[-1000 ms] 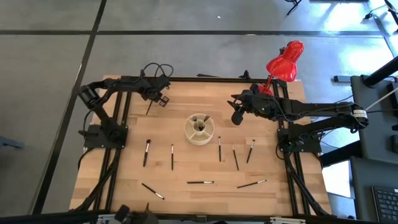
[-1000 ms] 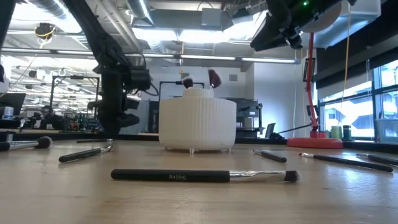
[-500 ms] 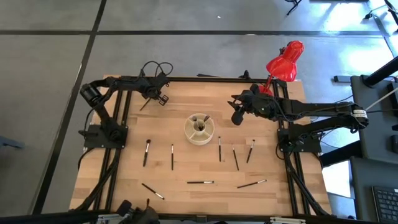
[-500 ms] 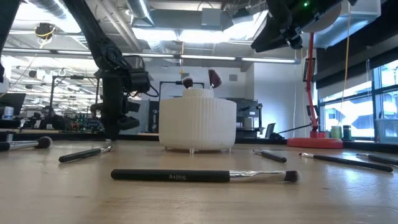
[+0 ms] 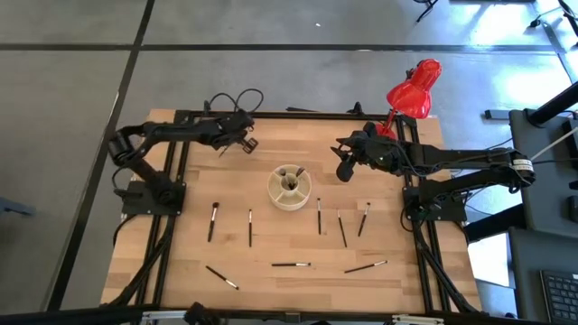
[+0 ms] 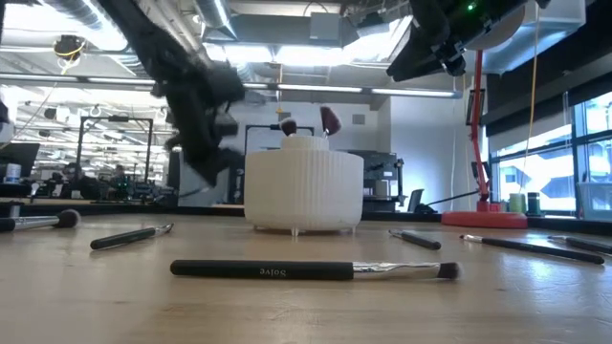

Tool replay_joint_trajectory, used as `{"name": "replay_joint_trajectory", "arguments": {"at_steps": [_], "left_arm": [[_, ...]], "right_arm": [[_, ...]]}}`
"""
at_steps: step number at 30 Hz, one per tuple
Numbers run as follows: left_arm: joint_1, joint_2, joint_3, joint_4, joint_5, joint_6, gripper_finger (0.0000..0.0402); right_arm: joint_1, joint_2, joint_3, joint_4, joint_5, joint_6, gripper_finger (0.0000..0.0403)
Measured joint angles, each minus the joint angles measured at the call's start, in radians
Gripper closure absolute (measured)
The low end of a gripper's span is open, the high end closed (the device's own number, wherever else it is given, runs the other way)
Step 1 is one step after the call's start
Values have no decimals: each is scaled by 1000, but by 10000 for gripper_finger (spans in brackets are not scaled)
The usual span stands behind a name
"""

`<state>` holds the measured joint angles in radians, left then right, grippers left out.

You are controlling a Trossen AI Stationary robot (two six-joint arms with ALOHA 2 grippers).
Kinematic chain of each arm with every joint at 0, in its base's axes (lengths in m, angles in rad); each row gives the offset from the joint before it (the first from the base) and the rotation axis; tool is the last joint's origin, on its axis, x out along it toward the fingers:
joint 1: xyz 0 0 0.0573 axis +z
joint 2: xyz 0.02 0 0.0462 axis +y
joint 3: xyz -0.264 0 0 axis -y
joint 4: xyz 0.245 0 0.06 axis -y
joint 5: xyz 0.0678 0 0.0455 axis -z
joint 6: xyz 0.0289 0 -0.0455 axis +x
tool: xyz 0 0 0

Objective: Put items in baskets/containers
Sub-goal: Put the liner brush into the white organizer

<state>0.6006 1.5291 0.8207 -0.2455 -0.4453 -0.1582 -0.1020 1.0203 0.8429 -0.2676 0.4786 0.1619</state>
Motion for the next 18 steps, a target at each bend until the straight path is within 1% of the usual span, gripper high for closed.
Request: {"name": "replay_joint_trajectory", "arguments": {"at_steps": [2,5,7,10,13,16,18], "left_arm": [[-49,-61,0,28,1,-16,400],[-150,-142,0,128,-2,-50,400],[-231,-172,-9,261,-1,-63,399],[-355,-176,-44,514,-14,-14,400],[-477,-128,-92,807,-108,83,399],[-574,-60,-123,1022,-248,174,400],[-617,-23,-134,1150,-300,202,400]], "right_arm": [[0,0,0,0,0,0,254],[0,0,0,0,0,9,254],[0,0,0,0,0,10,254],[0,0,0,0,0,10,254],[0,0,0,0,0,11,254],[0,0,0,0,0,12,254],[0,0,0,0,0,12,254]]}}
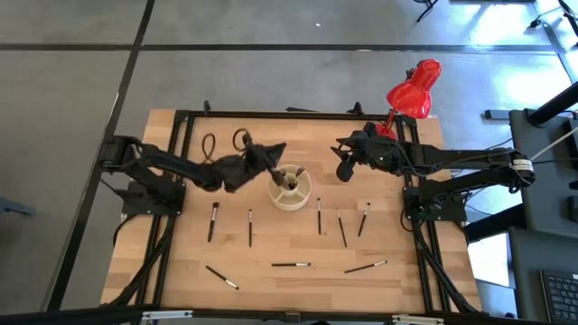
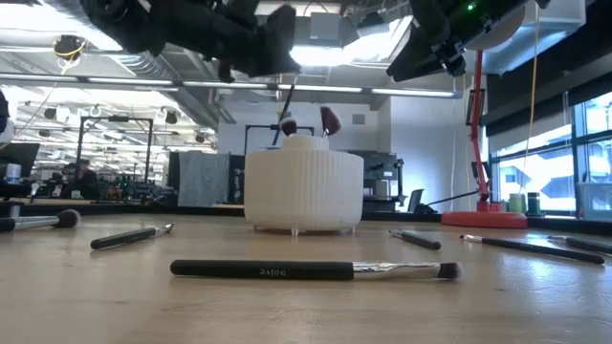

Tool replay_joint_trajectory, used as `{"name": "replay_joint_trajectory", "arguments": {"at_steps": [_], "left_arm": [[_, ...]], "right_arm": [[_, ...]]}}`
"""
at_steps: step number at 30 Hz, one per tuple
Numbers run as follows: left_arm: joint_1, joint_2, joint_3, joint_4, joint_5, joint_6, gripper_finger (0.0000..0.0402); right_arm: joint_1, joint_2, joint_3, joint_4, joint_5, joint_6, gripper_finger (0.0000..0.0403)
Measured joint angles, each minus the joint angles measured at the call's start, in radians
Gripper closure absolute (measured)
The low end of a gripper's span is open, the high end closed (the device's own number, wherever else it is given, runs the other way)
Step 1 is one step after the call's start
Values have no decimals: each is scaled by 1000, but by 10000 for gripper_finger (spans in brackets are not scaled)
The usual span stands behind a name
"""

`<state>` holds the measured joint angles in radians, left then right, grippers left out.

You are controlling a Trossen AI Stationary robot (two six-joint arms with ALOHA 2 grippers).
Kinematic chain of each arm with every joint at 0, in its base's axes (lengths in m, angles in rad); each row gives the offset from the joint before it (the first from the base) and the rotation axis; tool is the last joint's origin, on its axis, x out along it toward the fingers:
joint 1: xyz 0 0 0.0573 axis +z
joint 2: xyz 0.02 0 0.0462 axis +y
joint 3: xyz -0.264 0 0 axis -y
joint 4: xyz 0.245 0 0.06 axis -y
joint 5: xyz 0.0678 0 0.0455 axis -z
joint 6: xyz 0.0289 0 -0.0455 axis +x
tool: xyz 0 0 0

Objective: Put items in baskets/containers
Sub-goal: Put the liner brush into the white organizer

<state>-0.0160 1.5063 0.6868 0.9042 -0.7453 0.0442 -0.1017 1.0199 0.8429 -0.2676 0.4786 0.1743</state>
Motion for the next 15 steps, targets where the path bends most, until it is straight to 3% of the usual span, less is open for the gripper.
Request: {"name": "replay_joint_trajectory", "arguments": {"at_steps": [5,8,11,15], "left_arm": [[-62,76,-1,283,4,143,399],[-69,103,-1,401,38,132,399],[-69,127,-1,401,53,51,399],[-82,164,0,358,-52,-1,399]], "right_arm": [[0,0,0,0,0,-19,254],[0,0,0,1,0,-22,254],[0,0,0,1,0,-25,254],[0,0,0,2,0,-25,254]]}}
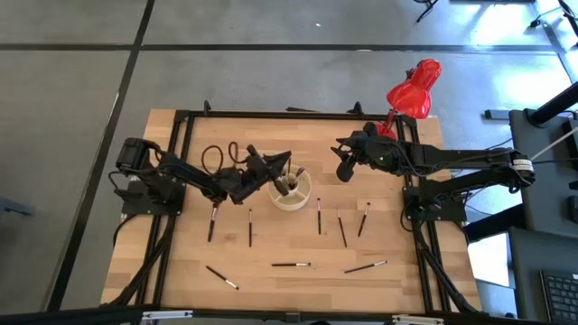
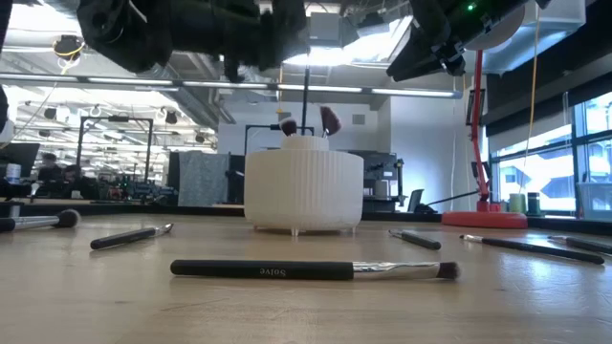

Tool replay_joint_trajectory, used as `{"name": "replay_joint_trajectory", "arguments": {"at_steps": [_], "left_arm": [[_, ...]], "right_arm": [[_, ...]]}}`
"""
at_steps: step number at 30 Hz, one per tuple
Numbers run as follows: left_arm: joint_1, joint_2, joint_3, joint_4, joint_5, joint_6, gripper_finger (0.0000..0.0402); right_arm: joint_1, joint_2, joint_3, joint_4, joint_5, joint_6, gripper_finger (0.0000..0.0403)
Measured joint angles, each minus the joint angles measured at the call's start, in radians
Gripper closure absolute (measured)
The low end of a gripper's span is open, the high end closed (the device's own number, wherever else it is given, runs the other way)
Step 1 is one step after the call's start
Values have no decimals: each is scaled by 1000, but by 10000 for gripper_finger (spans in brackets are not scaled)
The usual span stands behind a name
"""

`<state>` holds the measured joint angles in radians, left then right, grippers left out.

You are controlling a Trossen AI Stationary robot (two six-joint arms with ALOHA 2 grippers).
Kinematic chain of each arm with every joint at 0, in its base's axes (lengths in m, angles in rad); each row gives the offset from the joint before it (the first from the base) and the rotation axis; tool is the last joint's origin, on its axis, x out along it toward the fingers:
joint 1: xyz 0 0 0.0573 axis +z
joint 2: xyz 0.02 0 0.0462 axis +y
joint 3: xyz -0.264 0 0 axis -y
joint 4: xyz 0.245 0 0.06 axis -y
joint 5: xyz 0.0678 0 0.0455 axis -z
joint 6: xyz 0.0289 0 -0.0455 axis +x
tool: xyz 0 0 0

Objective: Put items in baskets/containers
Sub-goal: Put the liner brush into the white organizer, then put the eyeshadow brush into the white organizer

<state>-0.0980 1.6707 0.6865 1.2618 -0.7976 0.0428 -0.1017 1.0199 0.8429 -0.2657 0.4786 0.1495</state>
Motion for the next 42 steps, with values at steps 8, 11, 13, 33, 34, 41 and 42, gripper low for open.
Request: {"name": "replay_joint_trajectory", "arguments": {"at_steps": [8,11,13,33,34,41,42], "left_arm": [[-14,38,0,-15,-22,-86,398],[-19,36,0,-31,-11,-109,396],[-19,37,0,-34,-11,-109,397],[4,12,0,-243,34,-149,308],[3,-4,0,-250,32,-133,304],[-35,-192,1,-537,41,-52,298],[-39,-221,1,-600,51,-35,299]], "right_arm": [[0,0,0,0,0,-4,254],[0,0,0,1,0,-26,254],[0,0,0,3,-1,-26,254],[0,130,2,189,-203,-92,254],[0,130,7,168,-203,-75,254],[0,147,93,-167,-157,191,254],[0,156,101,-232,-158,238,254]]}}
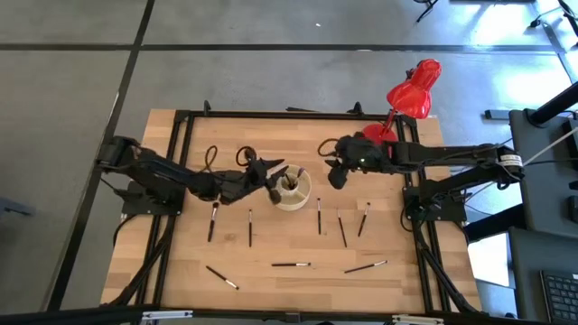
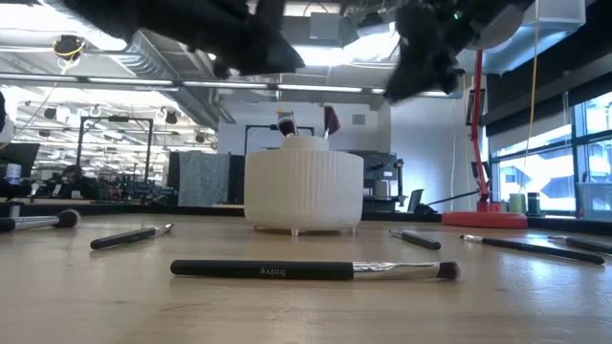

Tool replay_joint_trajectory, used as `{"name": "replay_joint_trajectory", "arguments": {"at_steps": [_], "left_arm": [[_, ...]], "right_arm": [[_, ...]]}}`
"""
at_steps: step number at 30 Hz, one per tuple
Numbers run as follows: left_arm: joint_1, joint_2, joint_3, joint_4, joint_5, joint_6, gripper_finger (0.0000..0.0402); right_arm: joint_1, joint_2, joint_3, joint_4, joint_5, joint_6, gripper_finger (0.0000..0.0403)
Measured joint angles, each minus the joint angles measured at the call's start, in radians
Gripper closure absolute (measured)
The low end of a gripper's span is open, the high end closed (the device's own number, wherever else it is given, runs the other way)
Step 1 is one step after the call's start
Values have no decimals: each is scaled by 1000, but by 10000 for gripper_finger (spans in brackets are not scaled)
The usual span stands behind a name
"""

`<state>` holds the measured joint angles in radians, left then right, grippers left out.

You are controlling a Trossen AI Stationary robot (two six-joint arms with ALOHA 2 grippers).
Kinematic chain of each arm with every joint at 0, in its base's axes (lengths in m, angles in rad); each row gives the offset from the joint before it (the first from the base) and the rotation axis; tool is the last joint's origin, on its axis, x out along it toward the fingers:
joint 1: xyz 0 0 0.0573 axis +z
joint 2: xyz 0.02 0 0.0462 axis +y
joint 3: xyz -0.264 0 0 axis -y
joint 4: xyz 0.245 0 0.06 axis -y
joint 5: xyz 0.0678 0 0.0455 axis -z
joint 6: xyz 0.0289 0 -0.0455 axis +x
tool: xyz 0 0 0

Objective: Put items in baskets/containers
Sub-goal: Put the eyeshadow brush into the white organizer

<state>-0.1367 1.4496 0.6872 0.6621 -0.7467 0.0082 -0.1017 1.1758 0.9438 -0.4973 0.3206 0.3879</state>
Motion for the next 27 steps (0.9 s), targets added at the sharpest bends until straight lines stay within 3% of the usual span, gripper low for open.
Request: {"name": "replay_joint_trajectory", "arguments": {"at_steps": [5,9,11,18,27], "left_arm": [[20,-109,0,-203,264,-2,307],[51,-119,0,-216,395,-11,315],[61,-109,0,-220,409,-13,318],[69,-108,0,-395,398,-13,318],[69,-139,0,-451,344,-13,315]], "right_arm": [[0,51,24,-343,-59,298,254],[0,82,18,-470,-276,479,254],[7,96,17,-512,-339,554,254],[75,136,17,-667,-359,773,254],[149,192,16,-682,-296,905,253]]}}
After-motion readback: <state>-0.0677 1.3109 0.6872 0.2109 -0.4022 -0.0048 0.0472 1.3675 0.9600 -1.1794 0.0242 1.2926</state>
